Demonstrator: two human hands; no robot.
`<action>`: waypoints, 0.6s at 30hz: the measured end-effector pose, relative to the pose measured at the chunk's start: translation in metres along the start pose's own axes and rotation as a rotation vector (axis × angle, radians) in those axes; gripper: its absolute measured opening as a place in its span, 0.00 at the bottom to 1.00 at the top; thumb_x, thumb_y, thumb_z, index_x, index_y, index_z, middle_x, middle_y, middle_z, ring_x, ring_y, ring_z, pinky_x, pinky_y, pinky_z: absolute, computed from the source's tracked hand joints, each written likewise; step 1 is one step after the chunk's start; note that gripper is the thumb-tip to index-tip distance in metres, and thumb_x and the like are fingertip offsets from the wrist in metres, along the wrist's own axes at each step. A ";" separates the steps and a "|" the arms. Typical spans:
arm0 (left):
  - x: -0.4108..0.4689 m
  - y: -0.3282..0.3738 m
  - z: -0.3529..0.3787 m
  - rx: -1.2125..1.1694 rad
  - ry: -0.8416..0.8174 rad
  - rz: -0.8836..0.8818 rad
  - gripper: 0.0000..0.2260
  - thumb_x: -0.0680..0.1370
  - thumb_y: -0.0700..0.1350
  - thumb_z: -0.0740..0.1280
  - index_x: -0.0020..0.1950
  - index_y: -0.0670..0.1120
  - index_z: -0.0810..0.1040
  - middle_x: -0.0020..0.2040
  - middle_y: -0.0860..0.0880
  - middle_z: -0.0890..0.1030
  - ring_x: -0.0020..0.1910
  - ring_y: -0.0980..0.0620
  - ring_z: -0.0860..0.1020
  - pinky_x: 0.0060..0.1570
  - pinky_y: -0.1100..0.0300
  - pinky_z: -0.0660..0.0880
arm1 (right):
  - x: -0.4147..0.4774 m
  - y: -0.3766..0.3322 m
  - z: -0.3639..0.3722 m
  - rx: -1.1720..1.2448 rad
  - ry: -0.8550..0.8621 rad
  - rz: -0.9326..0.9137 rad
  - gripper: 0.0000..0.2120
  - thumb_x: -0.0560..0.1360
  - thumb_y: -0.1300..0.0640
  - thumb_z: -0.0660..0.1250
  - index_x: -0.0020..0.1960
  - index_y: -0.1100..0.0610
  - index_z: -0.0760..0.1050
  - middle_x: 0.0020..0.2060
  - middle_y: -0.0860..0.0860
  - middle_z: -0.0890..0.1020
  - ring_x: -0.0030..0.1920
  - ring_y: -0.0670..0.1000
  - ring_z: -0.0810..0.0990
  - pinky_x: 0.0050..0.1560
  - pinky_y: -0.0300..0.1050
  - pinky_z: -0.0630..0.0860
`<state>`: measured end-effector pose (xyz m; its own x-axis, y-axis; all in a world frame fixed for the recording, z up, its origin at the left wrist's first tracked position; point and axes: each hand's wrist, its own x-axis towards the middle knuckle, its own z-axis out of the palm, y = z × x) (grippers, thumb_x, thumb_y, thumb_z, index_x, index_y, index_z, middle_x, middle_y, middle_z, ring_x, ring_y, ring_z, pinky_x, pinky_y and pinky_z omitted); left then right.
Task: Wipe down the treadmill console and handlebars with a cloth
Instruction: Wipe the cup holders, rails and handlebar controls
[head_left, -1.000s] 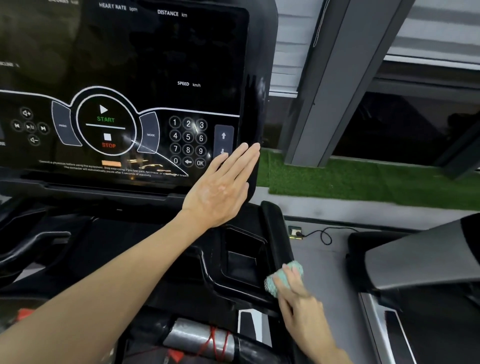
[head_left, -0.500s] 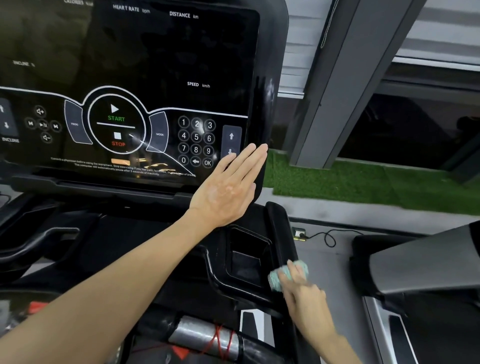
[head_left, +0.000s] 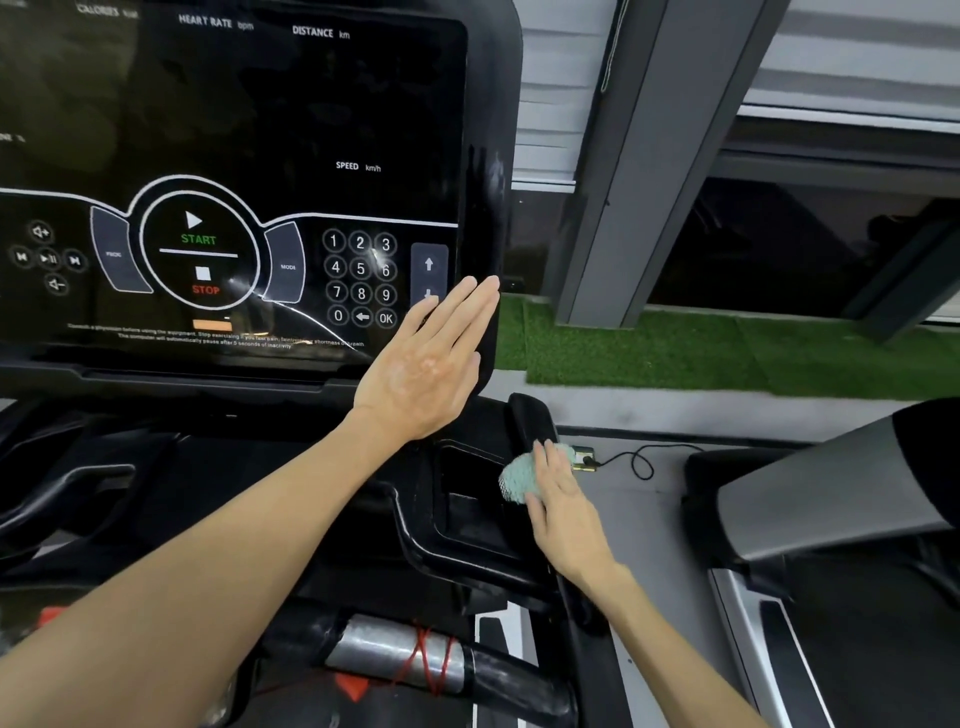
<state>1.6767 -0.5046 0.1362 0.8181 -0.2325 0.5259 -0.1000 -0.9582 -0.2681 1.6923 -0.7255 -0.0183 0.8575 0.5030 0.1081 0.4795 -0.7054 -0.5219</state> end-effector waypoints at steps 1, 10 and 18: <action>0.000 0.000 0.000 -0.001 -0.002 0.000 0.27 0.82 0.46 0.53 0.80 0.39 0.52 0.81 0.45 0.52 0.79 0.48 0.54 0.74 0.50 0.56 | -0.012 -0.001 -0.002 0.005 0.002 -0.005 0.28 0.81 0.58 0.56 0.79 0.54 0.51 0.78 0.50 0.52 0.78 0.50 0.50 0.69 0.44 0.66; 0.000 0.000 -0.001 -0.025 -0.012 0.000 0.27 0.82 0.45 0.53 0.80 0.39 0.50 0.81 0.45 0.51 0.79 0.47 0.53 0.75 0.49 0.57 | -0.105 -0.012 -0.014 0.024 -0.053 0.121 0.27 0.82 0.49 0.53 0.78 0.52 0.49 0.77 0.45 0.39 0.75 0.44 0.33 0.77 0.45 0.48; 0.000 -0.001 0.002 -0.034 -0.008 0.006 0.27 0.82 0.45 0.54 0.80 0.39 0.51 0.81 0.45 0.51 0.79 0.47 0.53 0.74 0.49 0.57 | -0.023 -0.008 0.006 -0.114 -0.009 0.131 0.36 0.80 0.41 0.42 0.77 0.65 0.45 0.77 0.60 0.44 0.77 0.58 0.40 0.74 0.44 0.36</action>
<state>1.6779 -0.5037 0.1350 0.8217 -0.2373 0.5182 -0.1238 -0.9618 -0.2441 1.6679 -0.7283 -0.0215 0.9126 0.4072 0.0375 0.3823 -0.8172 -0.4313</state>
